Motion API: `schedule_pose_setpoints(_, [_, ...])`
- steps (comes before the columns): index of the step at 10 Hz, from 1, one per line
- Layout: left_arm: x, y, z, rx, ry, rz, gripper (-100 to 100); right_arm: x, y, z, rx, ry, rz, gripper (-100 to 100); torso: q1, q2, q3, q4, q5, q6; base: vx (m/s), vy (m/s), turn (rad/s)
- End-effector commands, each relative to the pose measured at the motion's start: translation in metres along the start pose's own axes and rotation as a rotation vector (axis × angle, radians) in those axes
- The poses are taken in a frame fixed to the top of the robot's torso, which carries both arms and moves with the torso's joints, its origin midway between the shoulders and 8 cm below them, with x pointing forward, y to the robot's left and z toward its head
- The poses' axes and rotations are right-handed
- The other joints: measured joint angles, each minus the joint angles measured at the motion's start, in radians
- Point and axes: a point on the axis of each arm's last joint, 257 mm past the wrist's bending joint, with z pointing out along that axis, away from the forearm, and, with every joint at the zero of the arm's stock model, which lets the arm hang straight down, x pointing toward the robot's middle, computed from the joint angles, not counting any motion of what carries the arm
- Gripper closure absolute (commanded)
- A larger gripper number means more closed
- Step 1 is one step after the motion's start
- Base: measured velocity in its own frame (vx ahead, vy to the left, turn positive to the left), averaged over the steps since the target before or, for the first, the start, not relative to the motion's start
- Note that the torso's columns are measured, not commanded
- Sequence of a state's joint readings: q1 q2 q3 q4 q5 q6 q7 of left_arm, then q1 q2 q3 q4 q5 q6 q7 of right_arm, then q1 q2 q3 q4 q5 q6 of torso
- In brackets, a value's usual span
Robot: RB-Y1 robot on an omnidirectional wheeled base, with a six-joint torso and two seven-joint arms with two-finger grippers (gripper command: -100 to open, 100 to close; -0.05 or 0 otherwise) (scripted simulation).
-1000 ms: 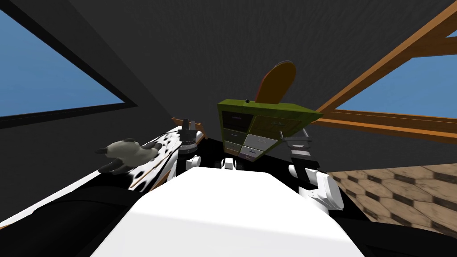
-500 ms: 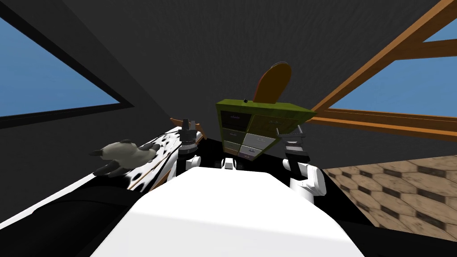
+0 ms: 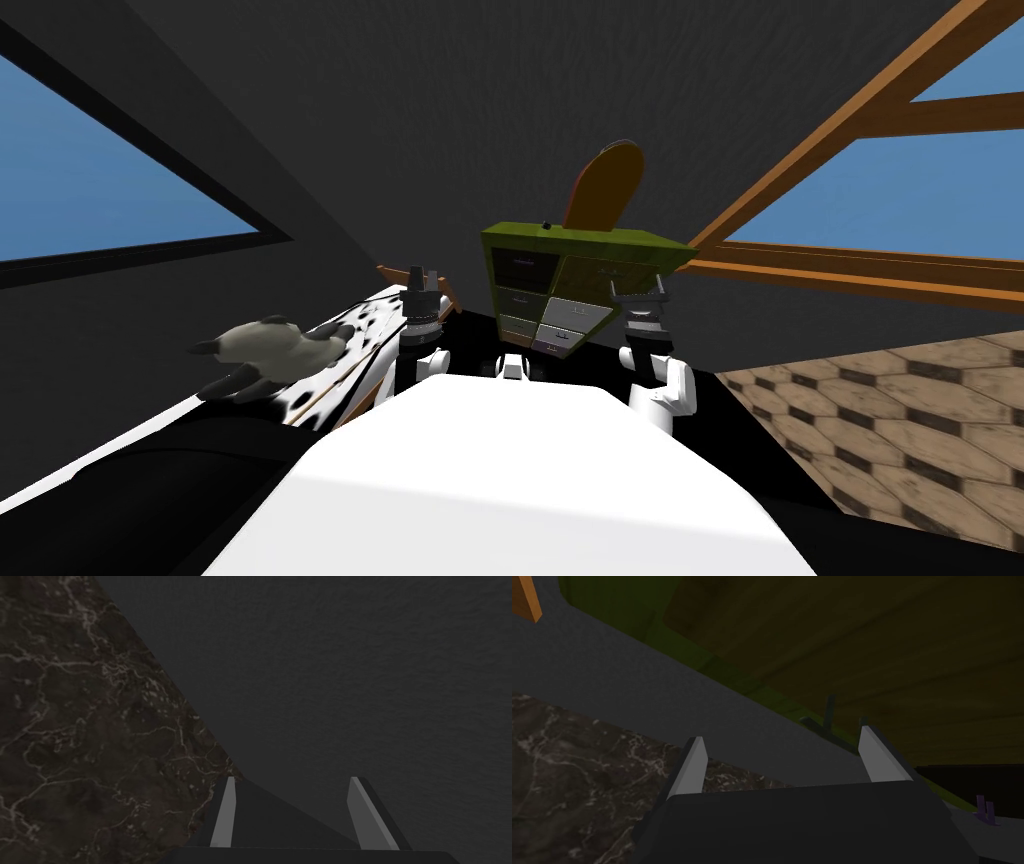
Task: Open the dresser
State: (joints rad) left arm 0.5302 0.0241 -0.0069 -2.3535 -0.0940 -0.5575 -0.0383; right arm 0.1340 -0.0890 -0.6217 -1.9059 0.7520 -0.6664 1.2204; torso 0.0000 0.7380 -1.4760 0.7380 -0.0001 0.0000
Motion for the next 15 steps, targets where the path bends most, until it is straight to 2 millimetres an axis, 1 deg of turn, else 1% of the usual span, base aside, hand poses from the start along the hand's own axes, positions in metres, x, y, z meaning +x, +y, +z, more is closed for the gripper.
schedule_pose_setpoints(1, [0.0,0.0,0.0,0.0,0.0,0.0,0,-0.008,0.013,0.003,0.036,-0.017,0.036,-100,0.0,0.0,0.0,0.0,0.0,0.0,-0.007,-0.004,-0.022])
schedule_pose_setpoints(3, [0.0,0.0,0.0,0.0,0.0,0.0,0,-0.009,0.02,0.002,0.059,-0.01,0.066,-100,0.0,0.0,0.0,0.0,0.0,0.0,-0.003,-0.001,-0.008])
schedule_pose_setpoints(4, [0.0,0.0,0.0,0.0,0.0,0.0,0,-0.009,0.018,0.003,0.052,-0.012,0.057,-100,0.0,0.0,0.0,0.0,0.0,0.0,0.0,0.0,0.0])
schedule_pose_setpoints(5, [0.0,0.0,0.0,0.0,0.0,0.0,0,-0.009,0.011,0.011,0.054,-0.01,0.056,-100,0.0,0.0,0.0,0.0,0.0,0.0,0.014,0.01,0.025])
schedule_pose_setpoints(8, [0.0,0.0,0.0,0.0,0.0,0.0,0,-0.01,0.003,0.022,0.057,-0.007,0.053,-100,0.0,0.0,0.0,0.0,0.0,0.0,0.021,0.012,0.019])
schedule_pose_setpoints(9, [0.0,0.0,0.0,0.0,0.0,0.0,0,-0.01,0.006,0.019,0.055,-0.008,0.053,-100,0.0,0.0,0.0,0.001,0.001,0.0,0.011,0.005,0.004])
schedule_pose_setpoints(10, [0.0,0.0,0.0,0.0,0.0,0.0,0,-0.01,0.01,0.013,0.055,-0.009,0.055,100,0.0,0.001,0.0,0.0,0.0,0.0,-0.01,-0.003,-0.01])
schedule_pose_setpoints(12, [0.0,0.0,0.0,0.0,0.0,0.0,0,-0.009,0.017,0.005,0.053,-0.012,0.058,100,-0.003,0.007,0.004,0.005,0.001,0.004,-0.018,-0.006,-0.023])
schedule_pose_setpoints(13, [0.0,0.0,0.0,0.0,0.0,0.0,0,-0.009,0.016,0.008,0.052,-0.011,0.059,100,-0.004,0.005,0.004,0.002,-0.001,0.003,-0.009,0.002,0.005])
schedule_pose_setpoints(14, [0.0,0.0,0.0,0.0,0.0,0.0,0,-0.012,0.011,0.013,0.05,-0.015,0.059,100,-0.003,0.003,0.001,0.002,0.0,0.002,-0.103,0.057,-0.01])
schedule_pose_setpoints(15, [0.0,0.0,0.0,0.0,0.0,0.0,0,-0.012,0.009,0.015,0.05,-0.015,0.06,100,0.001,0.006,0.003,0.003,0.001,0.001,-0.188,0.065,-0.02])
